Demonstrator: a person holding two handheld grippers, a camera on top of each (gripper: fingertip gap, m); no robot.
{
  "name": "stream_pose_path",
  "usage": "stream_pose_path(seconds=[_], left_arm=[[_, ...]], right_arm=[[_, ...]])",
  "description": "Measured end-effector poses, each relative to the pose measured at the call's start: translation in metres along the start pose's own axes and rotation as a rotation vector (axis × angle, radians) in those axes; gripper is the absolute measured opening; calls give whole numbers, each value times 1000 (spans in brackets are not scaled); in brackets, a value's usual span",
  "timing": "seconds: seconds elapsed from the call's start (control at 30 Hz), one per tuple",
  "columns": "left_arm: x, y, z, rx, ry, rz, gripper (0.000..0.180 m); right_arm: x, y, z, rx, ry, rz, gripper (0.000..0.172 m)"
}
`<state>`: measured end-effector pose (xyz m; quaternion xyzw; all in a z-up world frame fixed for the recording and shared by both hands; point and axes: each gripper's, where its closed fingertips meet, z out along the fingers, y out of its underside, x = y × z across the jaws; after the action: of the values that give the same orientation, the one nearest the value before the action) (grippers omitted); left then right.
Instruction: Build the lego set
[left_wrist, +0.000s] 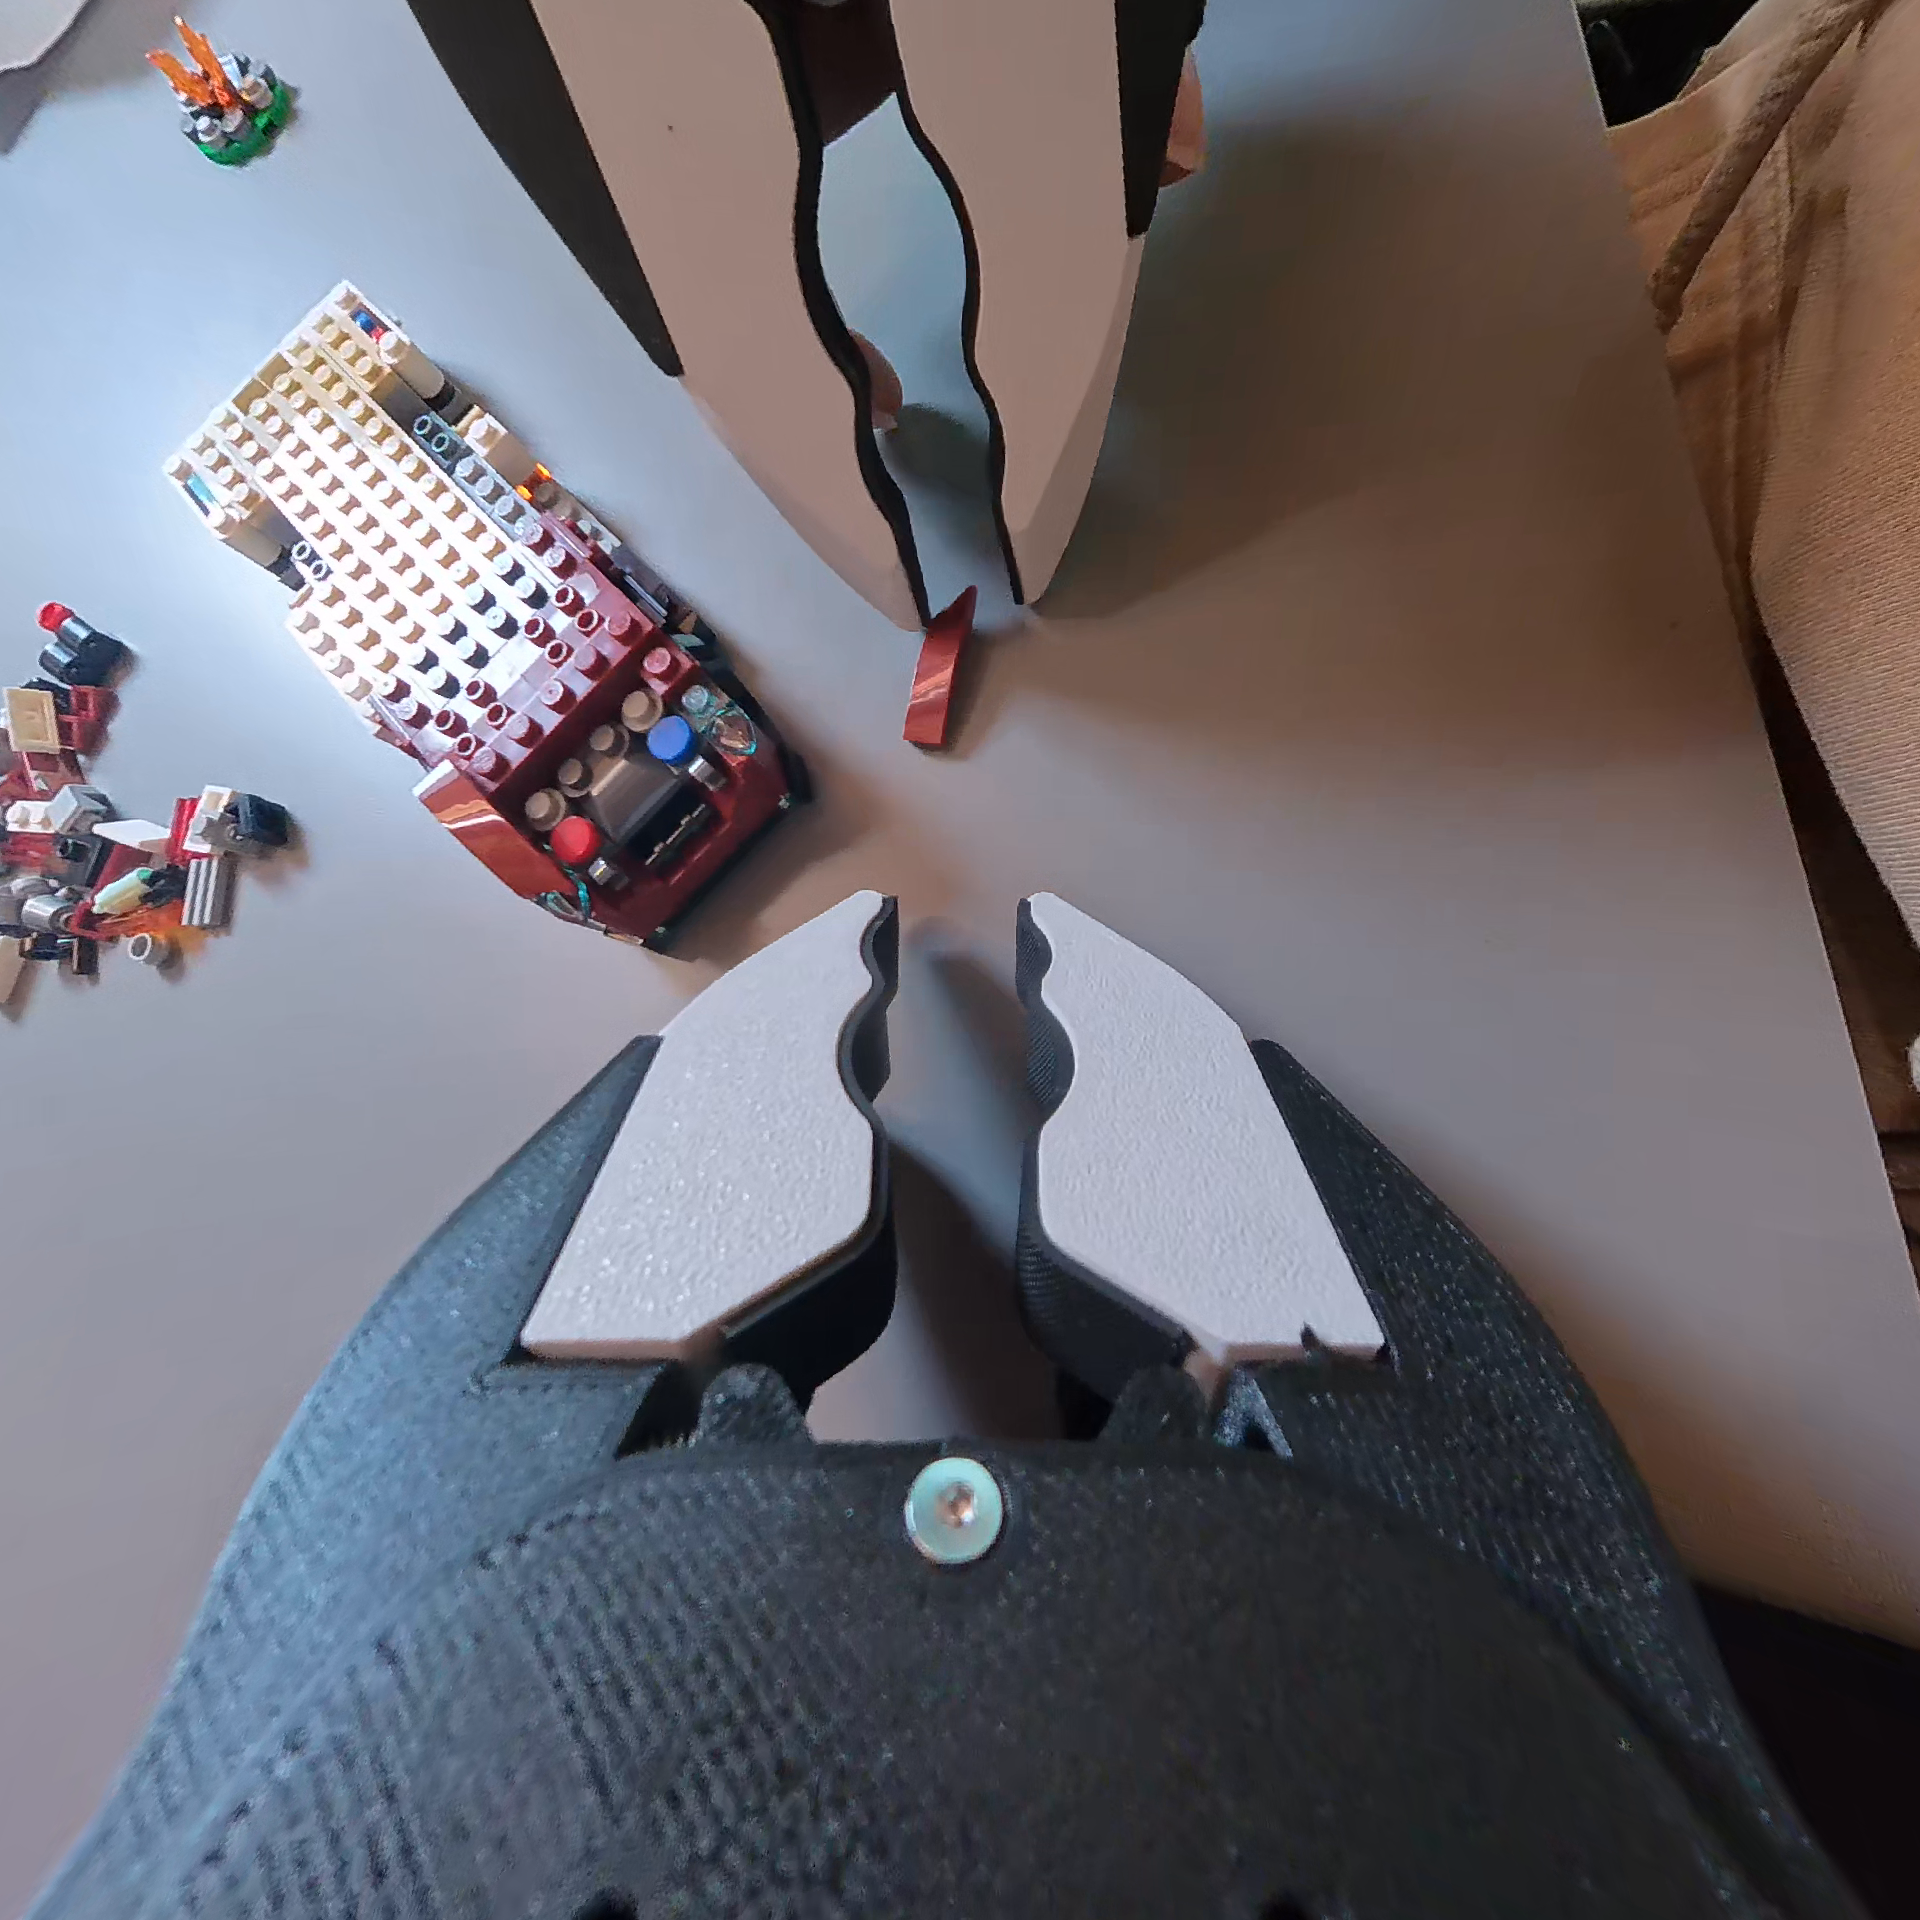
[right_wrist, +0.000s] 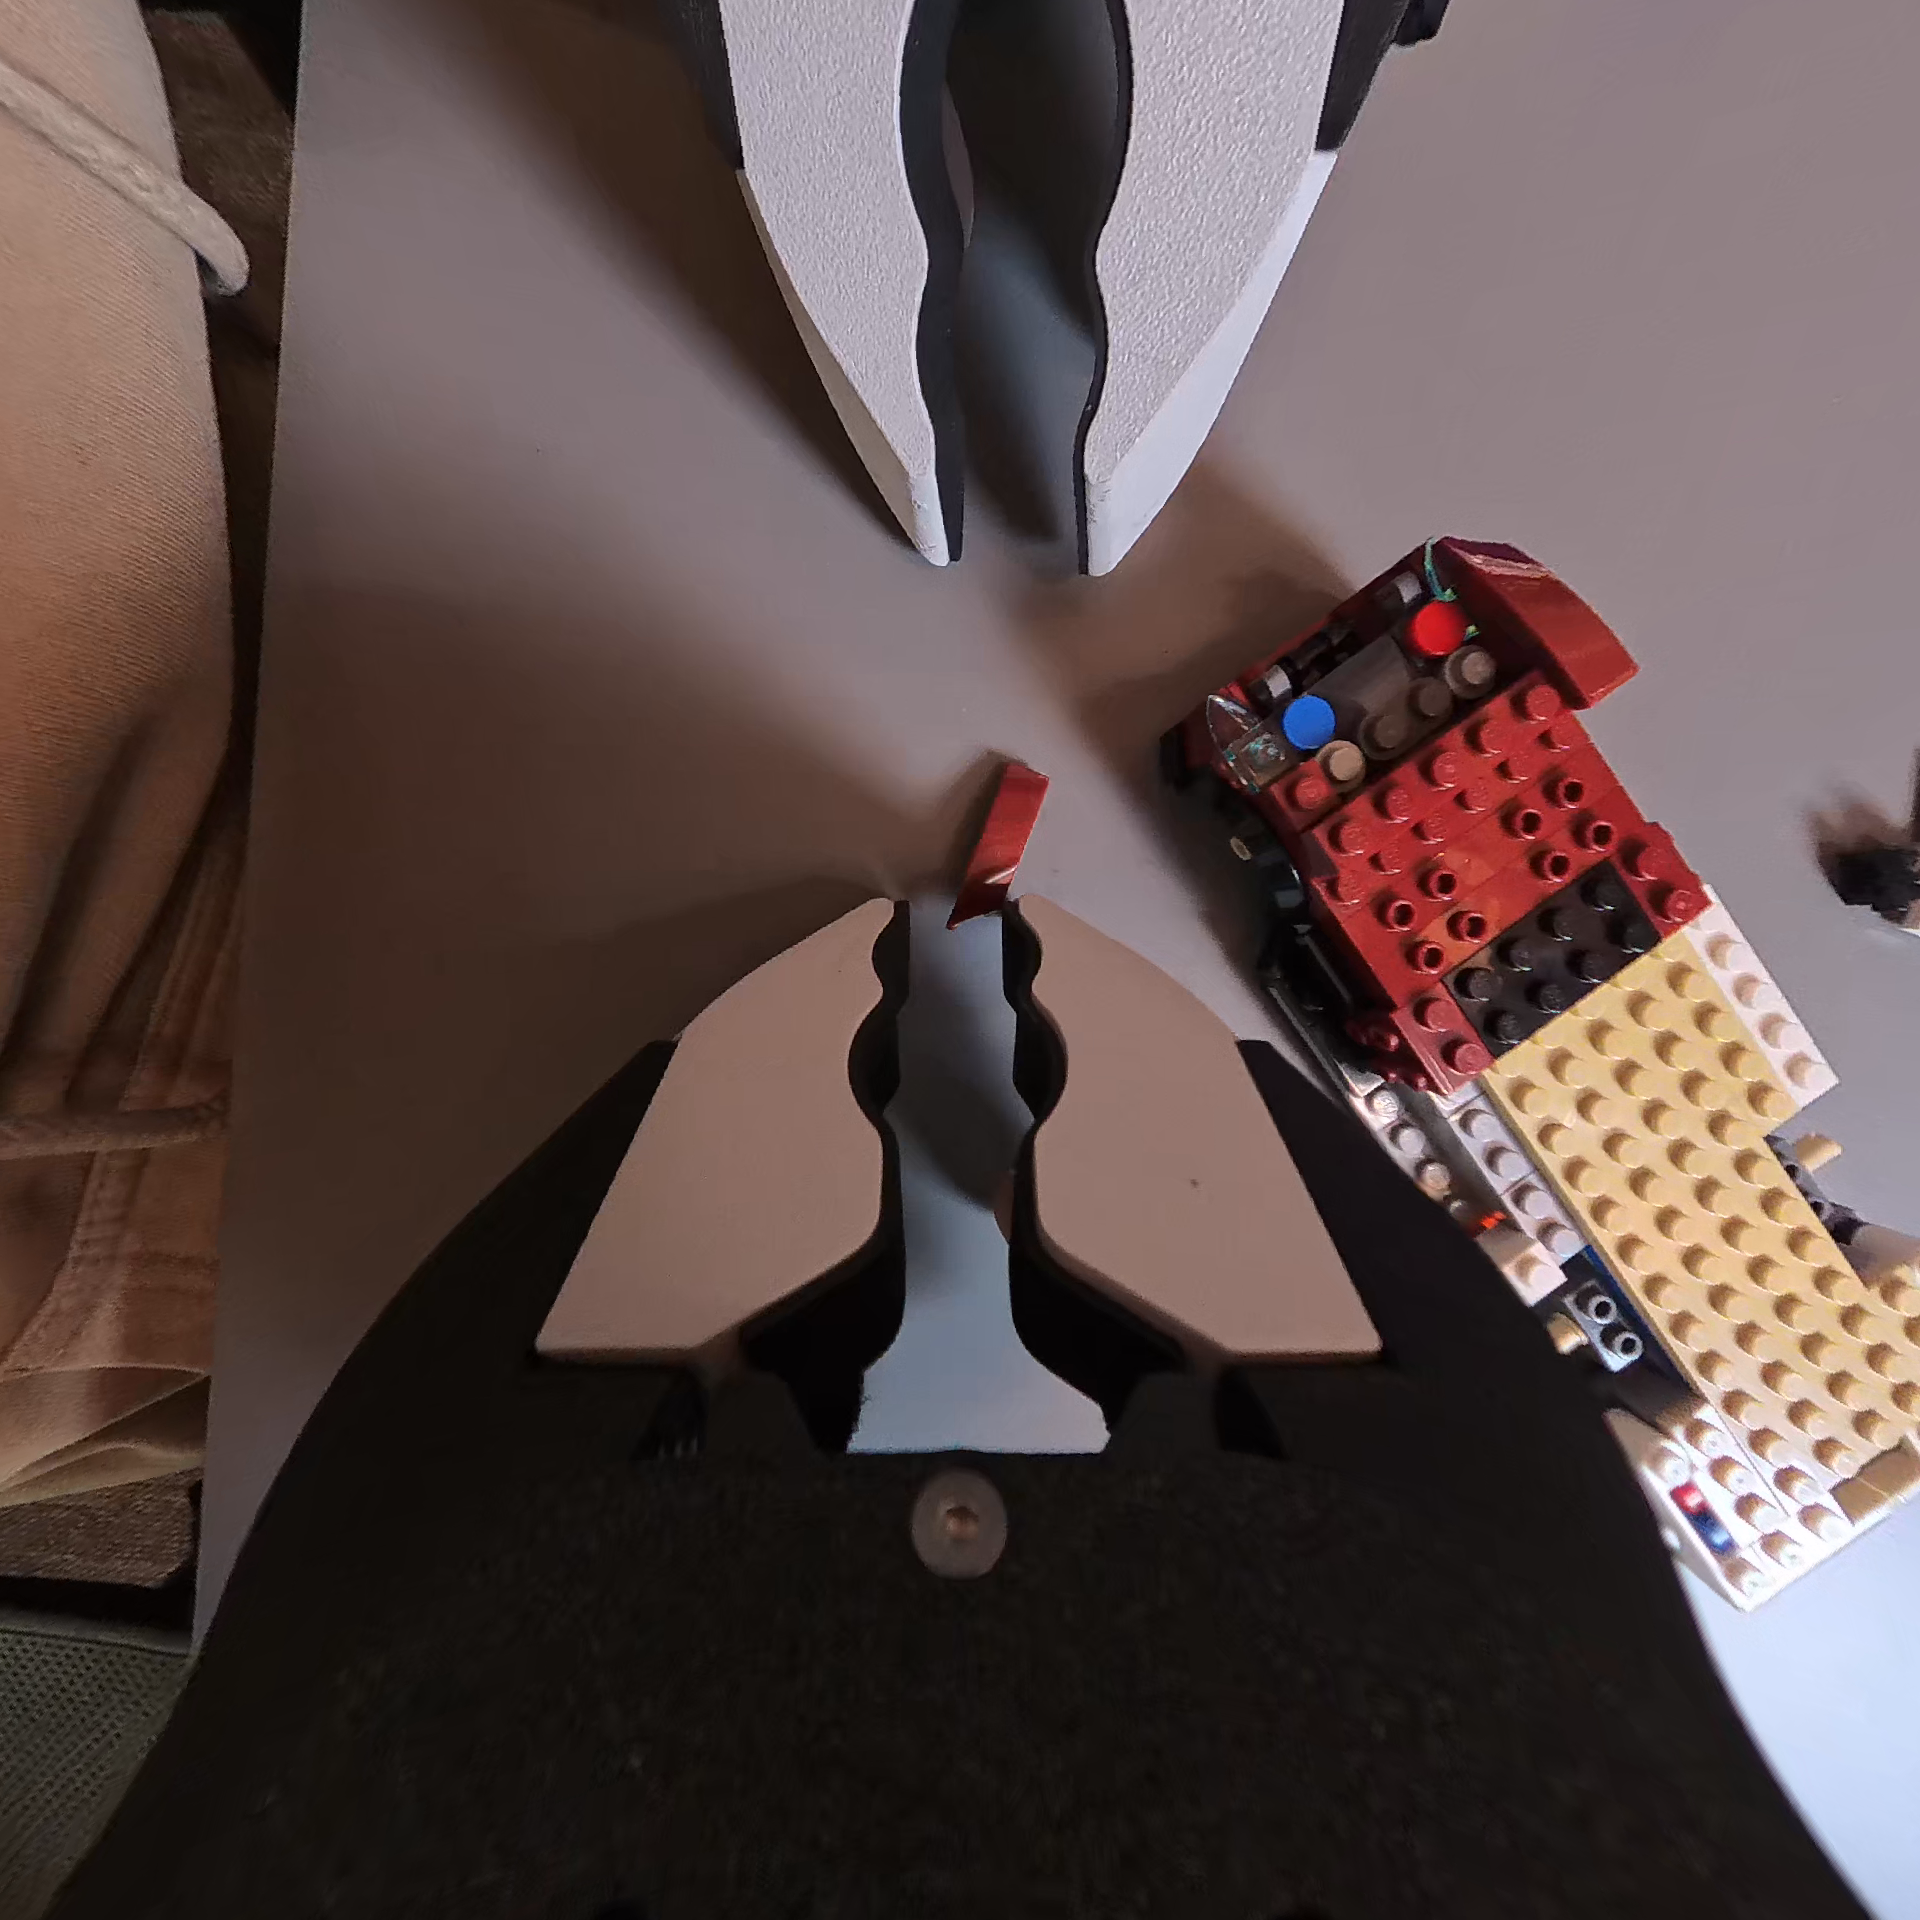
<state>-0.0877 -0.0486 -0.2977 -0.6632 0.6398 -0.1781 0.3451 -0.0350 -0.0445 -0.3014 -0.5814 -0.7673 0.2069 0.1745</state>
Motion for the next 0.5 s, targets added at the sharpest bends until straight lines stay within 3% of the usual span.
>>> stream_pose_path(seconds=[0.03, 0.27, 0.5], left_arm=[[0, 0, 0, 0, 0, 0, 22], [0, 1, -1, -6, -2, 1, 21], [0, 2, -2, -3, 1, 1, 21]], right_arm=[[-2, 0, 0, -3, -6, 1, 17], [-31, -16, 2, 69, -107, -51, 18], [-3, -11, -6, 71, -36, -102, 21]])
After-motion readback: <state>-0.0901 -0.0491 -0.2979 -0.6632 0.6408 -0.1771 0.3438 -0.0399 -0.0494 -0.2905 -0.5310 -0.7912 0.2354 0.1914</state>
